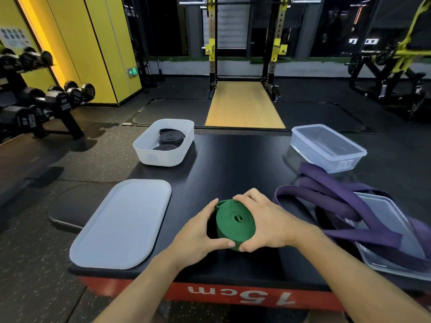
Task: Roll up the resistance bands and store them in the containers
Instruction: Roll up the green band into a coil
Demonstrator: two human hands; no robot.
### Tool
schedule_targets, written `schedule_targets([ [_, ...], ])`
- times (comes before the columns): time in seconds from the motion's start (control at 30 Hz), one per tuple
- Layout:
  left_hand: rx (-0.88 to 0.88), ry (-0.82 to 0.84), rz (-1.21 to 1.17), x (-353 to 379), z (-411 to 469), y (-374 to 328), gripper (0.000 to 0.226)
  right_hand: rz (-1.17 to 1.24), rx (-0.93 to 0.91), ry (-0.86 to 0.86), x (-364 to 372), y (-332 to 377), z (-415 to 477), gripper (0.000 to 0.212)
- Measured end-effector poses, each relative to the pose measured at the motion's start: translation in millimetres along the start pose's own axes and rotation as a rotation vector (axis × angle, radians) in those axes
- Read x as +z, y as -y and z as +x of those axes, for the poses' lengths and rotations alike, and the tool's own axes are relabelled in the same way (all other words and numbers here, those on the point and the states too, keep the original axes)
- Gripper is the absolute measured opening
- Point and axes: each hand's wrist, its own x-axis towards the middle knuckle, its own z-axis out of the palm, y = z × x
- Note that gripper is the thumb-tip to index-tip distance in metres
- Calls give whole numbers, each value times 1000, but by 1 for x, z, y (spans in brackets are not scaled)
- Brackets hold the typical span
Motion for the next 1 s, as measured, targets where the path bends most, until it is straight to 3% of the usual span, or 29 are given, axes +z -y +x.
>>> schedule_targets([
  [0.2, -5, -3, -69, 1, 5, -2, 132, -78, -5, 54, -7, 3, 5, 125],
  [0.43, 6, -40, -96, 4, 7, 1, 103, -125, -18, 171, -15, -3, 14, 137],
  [0.53, 16, -47, -98, 4, 7, 0, 100, -83, -62, 200, -17, -2, 17, 130],
  [0.7, 23, -31, -112, 0, 10, -3, 97, -53, -80, 190, -17, -6, 23, 97],
  [0.87, 32, 13, -153, -3, 17, -9, 100, -33, -97, 142, -18, -12, 18, 108],
  [1.0, 58, 60, -174, -4, 28, -12, 102, -52, -106, 114, -20, -15, 19, 105],
])
